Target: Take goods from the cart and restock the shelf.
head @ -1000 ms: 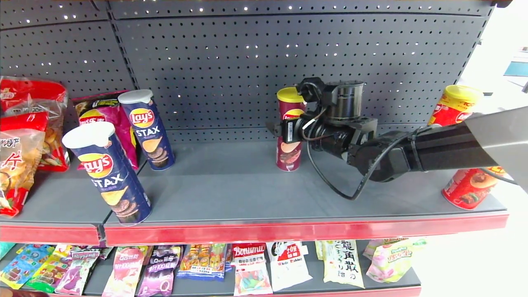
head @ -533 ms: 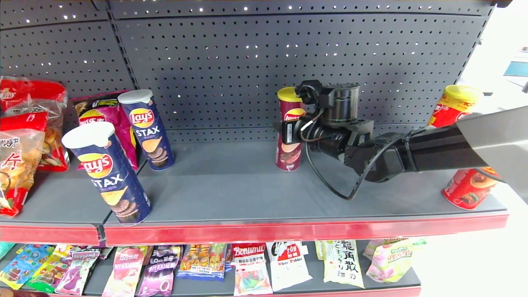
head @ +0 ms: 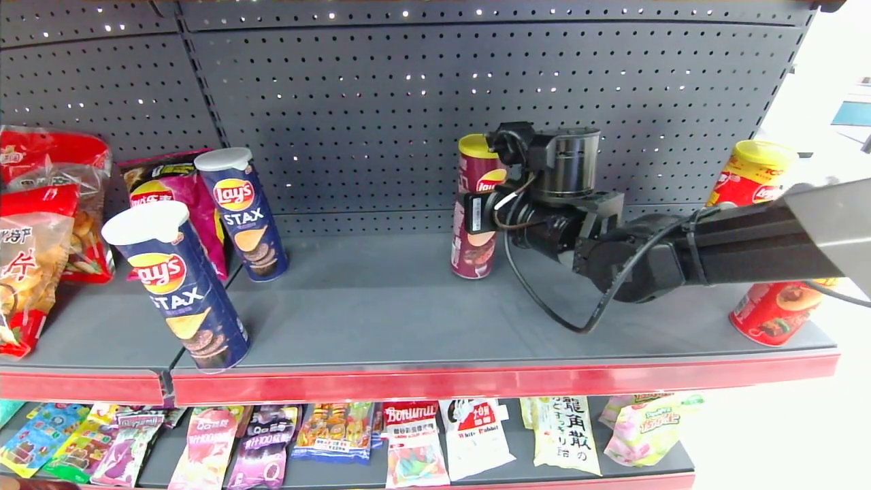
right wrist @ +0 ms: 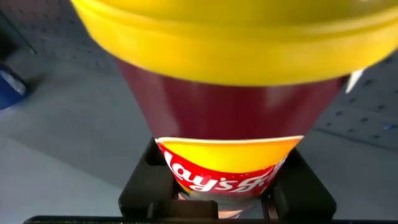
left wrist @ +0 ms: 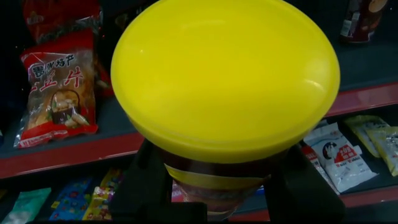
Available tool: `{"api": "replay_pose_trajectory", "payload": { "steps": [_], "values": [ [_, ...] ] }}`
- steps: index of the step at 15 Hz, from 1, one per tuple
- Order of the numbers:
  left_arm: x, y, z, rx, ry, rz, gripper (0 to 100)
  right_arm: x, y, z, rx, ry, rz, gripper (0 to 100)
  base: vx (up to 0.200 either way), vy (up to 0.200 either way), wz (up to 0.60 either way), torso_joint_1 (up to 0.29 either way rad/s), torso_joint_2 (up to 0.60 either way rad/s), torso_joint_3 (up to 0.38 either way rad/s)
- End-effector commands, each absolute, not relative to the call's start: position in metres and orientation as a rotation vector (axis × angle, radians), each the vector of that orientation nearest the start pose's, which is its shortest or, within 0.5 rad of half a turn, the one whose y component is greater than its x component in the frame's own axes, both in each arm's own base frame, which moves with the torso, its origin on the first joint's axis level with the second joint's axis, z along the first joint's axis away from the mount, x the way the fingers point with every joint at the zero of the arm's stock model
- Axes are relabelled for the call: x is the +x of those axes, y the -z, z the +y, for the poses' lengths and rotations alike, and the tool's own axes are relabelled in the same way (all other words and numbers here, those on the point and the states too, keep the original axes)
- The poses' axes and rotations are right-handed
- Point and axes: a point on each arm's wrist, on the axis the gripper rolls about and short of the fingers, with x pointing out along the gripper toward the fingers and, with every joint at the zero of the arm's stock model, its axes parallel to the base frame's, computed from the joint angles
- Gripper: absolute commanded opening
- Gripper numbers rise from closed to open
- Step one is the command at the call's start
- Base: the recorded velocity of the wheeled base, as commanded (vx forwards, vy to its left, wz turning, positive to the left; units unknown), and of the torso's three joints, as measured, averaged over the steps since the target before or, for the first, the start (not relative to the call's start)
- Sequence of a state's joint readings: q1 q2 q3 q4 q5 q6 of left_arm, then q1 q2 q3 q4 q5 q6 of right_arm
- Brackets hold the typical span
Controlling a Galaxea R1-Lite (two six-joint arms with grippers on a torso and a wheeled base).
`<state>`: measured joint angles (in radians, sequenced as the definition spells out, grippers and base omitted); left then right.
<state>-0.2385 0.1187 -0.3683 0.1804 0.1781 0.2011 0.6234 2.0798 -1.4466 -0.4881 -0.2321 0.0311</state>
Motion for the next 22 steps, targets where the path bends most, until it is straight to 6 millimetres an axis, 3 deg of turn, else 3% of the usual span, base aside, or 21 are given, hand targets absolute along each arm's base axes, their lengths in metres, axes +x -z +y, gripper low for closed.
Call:
{"api": "replay_pose_trajectory", "payload": {
  "steps": [1,4,9,14,22],
  "values": [
    [-0.043,-0.158,0.014,0.187,0.053,-0.07,0,0.336,-0.23,0.239,-0.012,-0.386,0.094,0,0.0,0.0,0.0,0.0,0.0,0.0],
    [-0.041,-0.153,0.014,0.19,0.058,-0.056,0,0.313,-0.241,0.222,-0.022,-0.362,0.094,0,0.0,0.0,0.0,0.0,0.0,0.0],
    [-0.041,-0.153,0.014,0.19,0.058,-0.056,0,0.278,-0.231,0.209,-0.009,-0.386,0.153,0,0.0,0.0,0.0,0.0,0.0,0.0],
    [-0.04,-0.151,0.014,0.192,0.058,-0.048,0,0.259,-0.217,0.222,0.044,-0.3,0.199,0,0.0,0.0,0.0,0.0,0.0,0.0],
    [-0.04,-0.147,0.014,0.193,0.056,-0.045,0,0.248,-0.202,0.232,0.0,-0.173,0.215,0,0.0,0.0,0.0,0.0,0.0,0.0]
  ]
}}
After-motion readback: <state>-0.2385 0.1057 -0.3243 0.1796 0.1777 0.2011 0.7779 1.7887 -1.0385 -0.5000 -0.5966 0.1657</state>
